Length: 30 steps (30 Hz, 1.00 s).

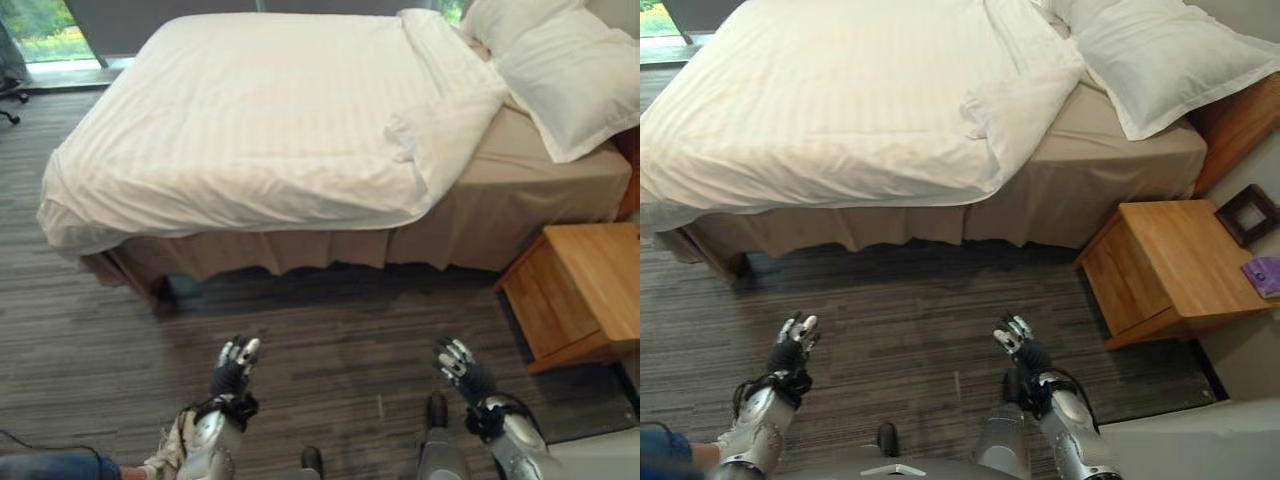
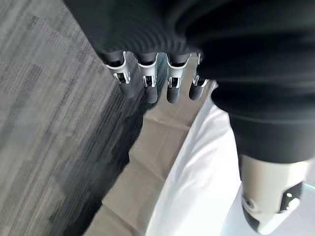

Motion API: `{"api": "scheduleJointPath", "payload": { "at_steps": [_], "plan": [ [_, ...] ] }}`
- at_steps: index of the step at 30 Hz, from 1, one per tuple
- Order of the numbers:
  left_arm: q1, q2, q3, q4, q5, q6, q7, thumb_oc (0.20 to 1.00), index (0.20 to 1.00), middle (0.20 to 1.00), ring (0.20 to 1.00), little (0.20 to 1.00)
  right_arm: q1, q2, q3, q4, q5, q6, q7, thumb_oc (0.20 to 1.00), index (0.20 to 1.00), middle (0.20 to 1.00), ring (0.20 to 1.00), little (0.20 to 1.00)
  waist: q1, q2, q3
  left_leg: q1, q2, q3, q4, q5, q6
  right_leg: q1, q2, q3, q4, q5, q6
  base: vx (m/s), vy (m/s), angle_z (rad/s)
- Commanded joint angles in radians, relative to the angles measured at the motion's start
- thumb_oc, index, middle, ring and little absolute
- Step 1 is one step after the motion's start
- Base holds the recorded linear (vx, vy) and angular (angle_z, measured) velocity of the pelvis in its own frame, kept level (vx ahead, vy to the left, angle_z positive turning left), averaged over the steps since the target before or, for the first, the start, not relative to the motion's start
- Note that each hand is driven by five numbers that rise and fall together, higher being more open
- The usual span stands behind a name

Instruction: Making the bed.

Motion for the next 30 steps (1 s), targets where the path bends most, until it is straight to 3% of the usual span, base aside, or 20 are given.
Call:
{"api": "scheduleJointPath", "payload": {
  "at_steps": [1,3,4,5,6,7,10,11,12,13,14,15,16,19,23,25,26,28,30],
  "plan": [
    [-0.05,-0.028,-0.035,-0.097,0.031,-0.053,-0.014,1.0,1.0,1.0,1.0,1.0,-0.036,-0.041,-0.043,-0.052,-0.03,-0.036,-0.002,1.0,1.0,1.0,1.0,1.0,-0.059,0.041,-0.023,0.215,0.107,-0.08,0.057,0.03,-0.044,-0.079,0.108,0.04,0.168,0.057,-0.02,0.27,-0.275,1.01],
    [-0.062,-0.057,-0.052,-0.111,-0.046,-0.048,-0.013,1.0,1.0,1.0,1.0,1.0,-0.043,-0.058,-0.043,-0.055,-0.017,-0.045,-0.019,1.0,1.0,1.0,1.0,1.0,-0.071,0.049,-0.028,0.146,0.143,-0.091,0.241,0.204,-0.034,-0.044,0.164,0.034,0.175,0.018,-0.078,0.45,-0.628,0.65],
    [-0.078,-0.075,-0.069,-0.112,-0.063,-0.038,-0.018,1.0,1.0,1.0,1.0,1.0,-0.04,-0.063,-0.052,-0.052,0.03,-0.058,-0.026,1.0,1.0,1.0,1.0,1.0,-0.065,0.008,-0.018,-0.007,0.147,-0.065,0.46,0.254,0.02,0.041,0.181,0.027,0.127,-0.002,-0.138,0.66,-1.114,-0.11],
    [-0.076,-0.09,-0.079,-0.114,-0.053,-0.039,-0.028,1.0,1.0,1.0,1.0,1.0,-0.041,-0.085,-0.065,-0.038,0.023,-0.056,-0.042,1.0,1.0,1.0,1.0,1.0,-0.025,-0.034,0.017,-0.125,0.056,-0.066,0.646,0.171,0.04,0.133,0.209,0.047,0.08,-0.018,-0.176,0.52,-0.92,-0.11],
    [-0.076,-0.089,-0.078,-0.114,-0.053,-0.039,-0.028,1.0,1.0,1.0,1.0,1.0,-0.041,-0.085,-0.065,-0.037,0.023,-0.056,-0.042,1.0,1.0,1.0,1.0,1.0,-0.026,-0.035,0.015,-0.128,0.054,-0.066,0.645,0.173,0.041,0.131,0.207,0.047,0.079,-0.017,-0.175,0.42,-0.571,-0.02],
    [-0.069,-0.102,-0.074,-0.113,-0.064,-0.041,-0.027,1.0,1.0,1.0,1.0,1.0,-0.045,-0.099,-0.074,-0.033,0.009,-0.055,-0.043,1.0,1.0,1.0,1.0,1.0,-0.013,-0.039,0.018,-0.164,0.009,-0.059,0.654,0.136,0.042,0.164,0.215,0.051,0.06,-0.011,-0.177,0.29,-0.242,-0.22],
    [-0.05,-0.112,-0.068,-0.106,-0.079,-0.043,-0.043,1.0,1.0,1.0,1.0,1.0,-0.016,-0.106,-0.109,-0.037,0.015,-0.055,-0.041,1.0,1.0,1.0,1.0,1.0,-0.01,-0.043,0.006,-0.246,0.023,0.072,0.544,0.141,0.028,0.221,0.219,0.021,0.027,-0.02,-0.18,0.32,-0.207,-0.18],
    [-0.05,-0.113,-0.069,-0.106,-0.079,-0.043,-0.043,1.0,1.0,1.0,1.0,1.0,-0.015,-0.106,-0.11,-0.038,0.015,-0.055,-0.041,1.0,1.0,1.0,1.0,1.0,-0.009,-0.044,0.007,-0.242,0.021,0.073,0.54,0.14,0.028,0.225,0.217,0.021,0.025,-0.021,-0.18,0.24,-0.046,0.1],
    [-0.041,-0.105,-0.069,-0.104,-0.067,-0.044,-0.044,1.0,1.0,1.0,1.0,1.0,-0.008,-0.108,-0.119,-0.037,0.014,-0.057,-0.041,1.0,1.0,1.0,1.0,1.0,-0.001,-0.039,0.005,-0.25,0.006,0.092,0.44,0.144,0.028,0.246,0.221,0.016,0.018,-0.029,-0.177,0.37,-0.009,0.03],
    [-0.025,-0.093,-0.064,-0.099,-0.056,-0.044,-0.047,1.0,1.0,1.0,1.0,1.0,-0.005,-0.104,-0.119,-0.028,0.005,-0.059,-0.042,1.0,1.0,1.0,1.0,1.0,0.013,-0.025,0.001,-0.252,-0.034,0.081,0.258,0.161,0.028,0.283,0.241,0.018,0.001,-0.043,-0.169,0.36,-0.011,-0.24],
    [-0.025,-0.093,-0.064,-0.099,-0.056,-0.044,-0.047,1.0,1.0,1.0,1.0,1.0,-0.005,-0.104,-0.119,-0.028,0.005,-0.059,-0.042,1.0,1.0,1.0,1.0,1.0,0.013,-0.025,0.002,-0.251,-0.034,0.082,0.257,0.161,0.028,0.284,0.24,0.018,0.001,-0.043,-0.168,0.53,0.028,-0.18],
    [-0.013,-0.083,-0.042,-0.089,-0.047,-0.05,-0.041,1.0,1.0,1.0,1.0,1.0,-0.003,-0.09,-0.113,-0.023,0.001,-0.062,-0.041,1.0,1.0,1.0,1.0,1.0,0.037,0.002,-0.013,-0.255,-0.085,0.02,0.084,0.21,0.018,0.322,0.268,0.022,-0.017,-0.063,-0.164,0.46,0.048,-0.24],
    [-0.006,-0.079,-0.033,-0.088,-0.039,-0.05,-0.038,1.0,1.0,1.0,1.0,1.0,-0.001,-0.085,-0.11,-0.026,0.001,-0.063,-0.037,1.0,1.0,1.0,1.0,1.0,0.045,0.013,-0.019,-0.26,-0.095,-0.003,0.027,0.235,0.009,0.343,0.274,0.023,-0.017,-0.08,-0.162,0.56,0.067,0.13],
    [0.002,-0.074,-0.015,-0.083,-0.029,-0.056,-0.023,1.0,1.0,1.0,1.0,1.0,0.009,-0.074,-0.104,-0.029,-0.012,-0.056,-0.029,1.0,1.0,1.0,1.0,1.0,0.05,0.022,-0.035,-0.229,-0.095,0.023,-0.008,0.255,0.001,0.376,0.269,0.015,-0.016,-0.105,-0.156,0.3,0.076,-0.25],
    [0.016,-0.07,0.008,-0.06,-0.017,-0.063,-0.01,1.0,1.0,1.0,1.0,1.0,-0.005,-0.057,-0.084,-0.032,-0.023,-0.056,-0.031,1.0,1.0,1.0,1.0,1.0,0.057,0.02,-0.064,-0.19,-0.091,0.085,0.015,0.193,0.036,0.384,0.239,0.002,0.038,-0.134,-0.128,0.28,0.149,-0.13],
    [0.004,-0.055,0.019,-0.072,-0.016,-0.068,0.013,1.0,1.0,1.0,1.0,1.0,-0.031,-0.027,-0.085,-0.042,-0.005,-0.064,-0.053,1.0,1.0,1.0,1.0,1.0,0.059,0.012,-0.052,-0.139,-0.094,0.141,0.012,0.153,0.069,0.301,0.215,-0.002,0.285,-0.055,-0.061,0.21,0.204,-0.66],
    [-0.039,-0.011,0.017,-0.073,0.066,-0.076,0.038,1.0,1.0,1.0,1.0,1.0,-0.062,-0.009,-0.07,-0.055,0.002,-0.069,-0.044,1.0,1.0,1.0,1.0,1.0,0.02,0.046,-0.017,-0.054,-0.075,0.132,-0.023,0.137,0.075,0.131,0.217,-0.009,0.492,0.027,-0.026,0.23,0.234,-0.92],
    [-0.054,0.001,0.02,-0.083,0.073,-0.081,0.031,1.0,1.0,1.0,1.0,1.0,-0.061,-0.013,-0.068,-0.054,-0.007,-0.068,-0.039,1.0,1.0,1.0,1.0,1.0,0.007,0.05,-0.013,-0.032,-0.078,0.123,-0.043,0.137,0.073,0.091,0.21,-0.026,0.469,0.017,-0.042,0.21,0.156,-0.22],
    [-0.065,0.007,0.028,-0.132,0.049,-0.085,0.021,1.0,1.0,1.0,1.0,1.0,-0.045,-0.02,-0.068,-0.056,-0.025,-0.059,-0.029,1.0,1.0,1.0,1.0,1.0,-0.017,0.048,-0.018,-0.01,-0.088,0.104,-0.05,0.124,0.068,0.067,0.2,-0.056,0.367,0.002,-0.067,0.24,0.074,0.35]
  ]
}}
